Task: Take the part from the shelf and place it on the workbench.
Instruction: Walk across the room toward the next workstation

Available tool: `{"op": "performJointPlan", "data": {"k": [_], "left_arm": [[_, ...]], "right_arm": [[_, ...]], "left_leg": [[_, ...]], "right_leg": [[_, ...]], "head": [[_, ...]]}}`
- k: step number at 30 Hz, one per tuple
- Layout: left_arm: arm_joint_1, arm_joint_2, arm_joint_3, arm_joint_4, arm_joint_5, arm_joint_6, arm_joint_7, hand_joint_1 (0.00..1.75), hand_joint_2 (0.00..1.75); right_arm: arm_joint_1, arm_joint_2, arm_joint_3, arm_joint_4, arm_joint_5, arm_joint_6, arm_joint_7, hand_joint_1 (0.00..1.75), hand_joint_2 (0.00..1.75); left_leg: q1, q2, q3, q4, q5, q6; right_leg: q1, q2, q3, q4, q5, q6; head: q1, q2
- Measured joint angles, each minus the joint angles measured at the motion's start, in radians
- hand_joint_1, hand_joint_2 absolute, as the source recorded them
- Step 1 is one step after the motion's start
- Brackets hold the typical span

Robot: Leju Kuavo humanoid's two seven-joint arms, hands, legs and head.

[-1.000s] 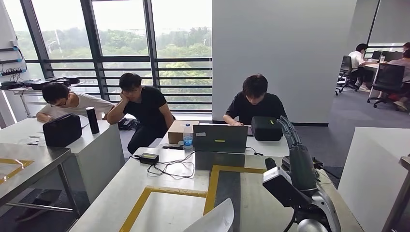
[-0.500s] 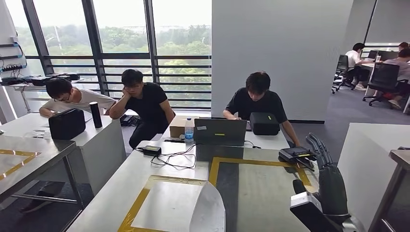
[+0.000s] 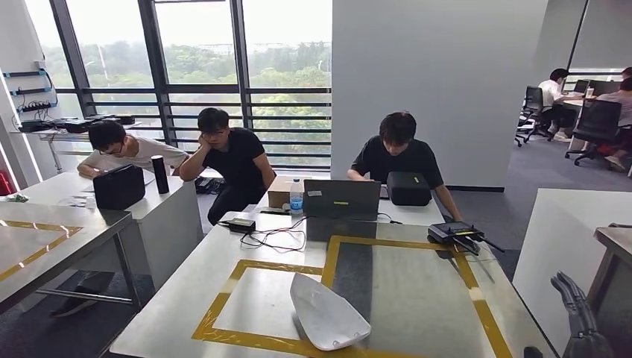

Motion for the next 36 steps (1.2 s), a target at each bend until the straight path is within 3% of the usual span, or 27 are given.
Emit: {"op": "performJointPlan", "data": {"k": [2, 3, 4, 5, 7, 8, 9, 10, 12, 14, 16, 18, 19, 21, 22, 23, 24, 25, 26, 27, 28, 30, 31, 33, 34, 36], "left_arm": [[-0.005, 0.0, 0.0, 0.0, 0.001, 0.001, -0.004, 0.0, 0.0], [-0.008, 0.0, 0.0, 0.0, 0.003, 0.001, -0.007, 0.0, 0.0], [-0.01, 0.0, 0.0, 0.0, 0.004, 0.001, -0.01, 0.0, 0.0], [-0.011, 0.0, 0.0, -0.001, 0.005, 0.002, -0.014, 0.0, 0.0], [-0.012, 0.002, 0.003, -0.002, 0.006, 0.002, -0.019, 0.0, 0.0], [-0.012, 0.002, 0.005, -0.002, 0.006, 0.002, -0.02, 0.0, 0.0], [-0.011, 0.002, 0.006, -0.002, 0.006, 0.002, -0.02, 0.0, 0.0], [-0.011, 0.001, 0.007, -0.002, 0.006, 0.002, -0.02, 0.0, 0.0], [-0.011, 0.0, 0.007, -0.002, 0.006, 0.003, -0.015, 0.0, 0.0], [-0.013, -0.003, 0.008, -0.002, 0.005, 0.006, -0.008, 0.0, 0.0], [-0.016, -0.008, 0.009, -0.003, 0.001, 0.009, -0.002, 0.0, 0.0], [-0.016, -0.012, 0.009, -0.002, -0.006, 0.006, 0.003, 0.0, 0.0], [-0.014, -0.013, 0.009, -0.002, -0.009, 0.004, 0.005, 0.0, 0.0], [-0.008, -0.013, 0.009, -0.001, -0.012, 0.001, 0.005, 0.0, 0.0], [-0.005, -0.013, 0.01, -0.001, -0.012, 0.0, 0.001, 0.0, 0.0], [-0.004, -0.013, 0.01, -0.001, -0.012, -0.002, -0.005, 0.0, 0.0], [-0.004, -0.012, 0.01, -0.001, -0.012, -0.004, -0.011, 0.0, 0.0], [-0.003, -0.011, 0.01, -0.001, -0.012, -0.007, -0.017, 0.0, 0.0], [-0.003, -0.01, 0.011, -0.002, -0.012, -0.009, -0.023, 0.0, 0.0], [-0.004, -0.008, 0.011, -0.002, -0.013, -0.011, -0.028, 0.0, 0.0], [-0.004, -0.006, 0.011, -0.003, -0.015, -0.012, -0.033, 0.0, 0.0], [-0.005, -0.003, 0.012, -0.005, -0.018, -0.014, -0.039, 0.0, 0.0], [-0.004, -0.002, 0.012, -0.006, -0.019, -0.014, -0.04, 0.0, 0.0], [-0.002, -0.001, 0.012, -0.006, -0.022, -0.015, -0.038, 0.0, 0.0], [-0.002, -0.001, 0.013, -0.006, -0.025, -0.017, -0.034, 0.0, 0.0], [-0.002, 0.002, 0.013, -0.006, -0.036, -0.025, -0.023, 0.0, 0.0]], "right_arm": [[0.052, 0.002, -0.04, -0.002, -0.019, 0.027, 0.008, 0.0, 0.0], [0.08, 0.003, -0.06, 0.004, -0.043, 0.054, 0.008, 0.0, 0.0], [0.107, 0.004, -0.082, 0.015, -0.075, 0.085, 0.002, 0.0, 0.0], [0.132, 0.005, -0.106, 0.034, -0.11, 0.115, -0.017, 0.0, 0.0], [0.173, 0.009, -0.151, 0.088, -0.158, 0.15, -0.072, 0.0, 0.0], [0.189, 0.012, -0.171, 0.116, -0.169, 0.159, -0.094, 0.0, 0.0], [0.201, 0.015, -0.186, 0.138, -0.176, 0.171, -0.103, 0.0, 0.0], [0.208, 0.019, -0.199, 0.159, -0.182, 0.19, -0.097, 0.0, 0.0], [0.209, 0.031, -0.225, 0.218, -0.2, 0.241, -0.07, 0.0, 0.0], [0.183, 0.046, -0.267, 0.365, -0.214, 0.28, -0.052, 0.0, 0.0], [0.143, 0.06, -0.321, 0.606, -0.22, 0.294, -0.044, 0.0, 0.0], [0.127, 0.08, -0.378, 0.844, -0.242, 0.306, 0.004, 0.0, 0.0], [0.132, 0.095, -0.406, 0.943, -0.258, 0.313, 0.048, 0.0, 0.0], [0.147, 0.135, -0.453, 1.092, -0.29, 0.317, 0.166, 0.0, 0.0], [0.155, 0.155, -0.475, 1.152, -0.307, 0.305, 0.239, 0.0, 0.0], [0.161, 0.174, -0.495, 1.198, -0.325, 0.285, 0.31, 0.0, 0.0], [0.164, 0.192, -0.517, 1.24, -0.344, 0.254, 0.38, 0.0, 0.0], [0.165, 0.206, -0.539, 1.273, -0.358, 0.218, 0.442, 0.0, 0.0], [0.166, 0.219, -0.559, 1.299, -0.368, 0.184, 0.49, 0.0, 0.0], [0.166, 0.228, -0.579, 1.321, -0.375, 0.156, 0.527, 0.0, 0.0], [0.166, 0.237, -0.596, 1.338, -0.38, 0.137, 0.549, 0.0, 0.0], [0.166, 0.25, -0.623, 1.362, -0.389, 0.121, 0.554, 0.0, 0.0], [0.164, 0.256, -0.635, 1.371, -0.393, 0.117, 0.548, 0.0, 0.0], [0.163, 0.264, -0.657, 1.386, -0.404, 0.115, 0.519, 0.0, 0.0], [0.163, 0.267, -0.667, 1.392, -0.407, 0.115, 0.498, 0.0, 0.0], [0.163, 0.272, -0.683, 1.401, -0.412, 0.12, 0.447, 0.0, 0.0]], "left_leg": [[-0.003, 0.0, -0.003, -0.015, 0.011, 0.013], [-0.003, 0.002, -0.008, -0.018, 0.021, 0.022], [-0.001, 0.004, -0.017, -0.022, 0.032, 0.032], [0.0, 0.006, -0.029, -0.024, 0.045, 0.039], [-0.002, 0.008, -0.057, -0.023, 0.069, 0.047], [-0.003, 0.008, -0.073, -0.021, 0.083, 0.047], [-0.004, 0.009, -0.091, -0.018, 0.095, 0.047], [-0.004, 0.011, -0.11, -0.014, 0.107, 0.045], [-0.002, 0.015, -0.144, -0.002, 0.125, 0.039], [-0.001, 0.017, -0.163, 0.008, 0.14, 0.027], [0.002, 0.016, -0.166, 0.006, 0.157, 0.015], [0.006, 0.012, -0.168, 0.001, 0.167, 0.004], [0.007, 0.01, -0.175, 0.013, 0.148, 0.0], [0.008, 0.008, -0.198, 0.088, 0.06, -0.005], [0.008, 0.007, -0.212, 0.149, 0.007, -0.008], [0.007, 0.007, -0.222, 0.208, -0.027, -0.011], [0.007, 0.007, -0.223, 0.253, -0.04, -0.014], [0.008, 0.007, -0.209, 0.266, -0.029, -0.016], [0.008, 0.007, -0.178, 0.246, -0.006, -0.016], [0.008, 0.007, -0.13, 0.195, 0.016, -0.014], [0.006, 0.006, -0.07, 0.119, 0.019, -0.01], [0.001, 0.004, 0.016, 0.0, 0.006, -0.001], [-0.003, 0.003, 0.03, -0.029, -0.001, 0.004], [-0.007, 0.005, 0.019, -0.039, 0.016, 0.018], [-0.007, 0.007, 0.012, -0.043, 0.025, 0.027], [-0.005, 0.011, -0.01, -0.046, 0.047, 0.042]], "right_leg": [[-0.004, 0.0, 0.001, -0.007, 0.014, 0.015], [-0.006, 0.002, -0.002, -0.003, 0.005, 0.022], [-0.007, 0.004, -0.009, 0.014, -0.022, 0.028], [-0.008, 0.006, -0.02, 0.049, -0.068, 0.033], [-0.009, 0.009, -0.046, 0.163, -0.17, 0.041], [-0.01, 0.009, -0.053, 0.219, -0.195, 0.044], [-0.01, 0.009, -0.051, 0.255, -0.193, 0.045], [-0.01, 0.009, -0.033, 0.261, -0.171, 0.046], [-0.01, 0.009, 0.051, 0.174, -0.124, 0.047], [-0.005, 0.01, 0.145, 0.038, -0.134, 0.037], [0.002, 0.01, 0.176, -0.024, -0.153, 0.018], [0.005, 0.004, 0.169, -0.031, -0.136, 0.0], [0.006, -0.001, 0.164, -0.035, -0.124, -0.009], [0.005, -0.006, 0.145, -0.04, -0.101, -0.022], [0.006, -0.006, 0.131, -0.039, -0.09, -0.025], [0.006, -0.006, 0.116, -0.037, -0.08, -0.025], [0.006, -0.006, 0.099, -0.033, -0.07, -0.025], [0.006, -0.005, 0.081, -0.029, -0.06, -0.024], [0.005, -0.004, 0.063, -0.024, -0.051, -0.022], [0.005, -0.003, 0.048, -0.02, -0.041, -0.02], [0.005, -0.001, 0.036, -0.017, -0.032, -0.016], [0.004, 0.001, 0.028, -0.018, -0.013, -0.007], [0.002, 0.001, 0.026, -0.02, -0.003, 0.0], [-0.003, 0.004, 0.024, -0.024, 0.008, 0.013], [-0.005, 0.005, 0.018, -0.014, -0.006, 0.019], [-0.007, 0.008, -0.005, 0.055, -0.089, 0.028]], "head": [[0.0, 0.0], [0.0, 0.0], [0.001, 0.0], [0.002, 0.0], [0.003, 0.0], [0.004, 0.0], [0.004, 0.0], [0.005, 0.0], [0.005, 0.0], [0.004, 0.0], [0.003, 0.0], [0.003, 0.0], [0.003, 0.0], [0.002, 0.0], [0.002, 0.0], [0.001, 0.0], [0.001, 0.0], [0.0, 0.0], [0.0, 0.0], [-0.001, 0.0], [-0.002, 0.0], [0.0, 0.0], [0.0, 0.0], [0.0, 0.0], [0.0, -0.001], [0.002, -0.001]]}}
